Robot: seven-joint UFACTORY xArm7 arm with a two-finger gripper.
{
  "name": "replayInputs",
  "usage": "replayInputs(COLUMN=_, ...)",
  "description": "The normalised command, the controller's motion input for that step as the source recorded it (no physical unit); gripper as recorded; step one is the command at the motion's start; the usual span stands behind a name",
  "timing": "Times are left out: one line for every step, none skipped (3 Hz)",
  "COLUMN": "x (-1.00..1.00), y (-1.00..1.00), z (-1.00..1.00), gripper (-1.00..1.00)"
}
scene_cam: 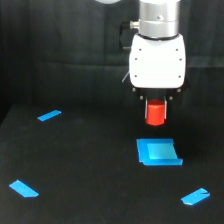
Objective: Pick up the red object from the table
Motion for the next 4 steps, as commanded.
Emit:
replayInputs(x=-0.03, y=0.07, z=0.02, gripper=-0.99)
replayInputs(x=0.03, y=-0.01, z=0.01, gripper=-0.94)
replayInputs(x=-0.11, y=0.02, z=-0.10, gripper=-1.00)
replayInputs(x=-0.13, y=0.04, z=-0.05, gripper=-1.00)
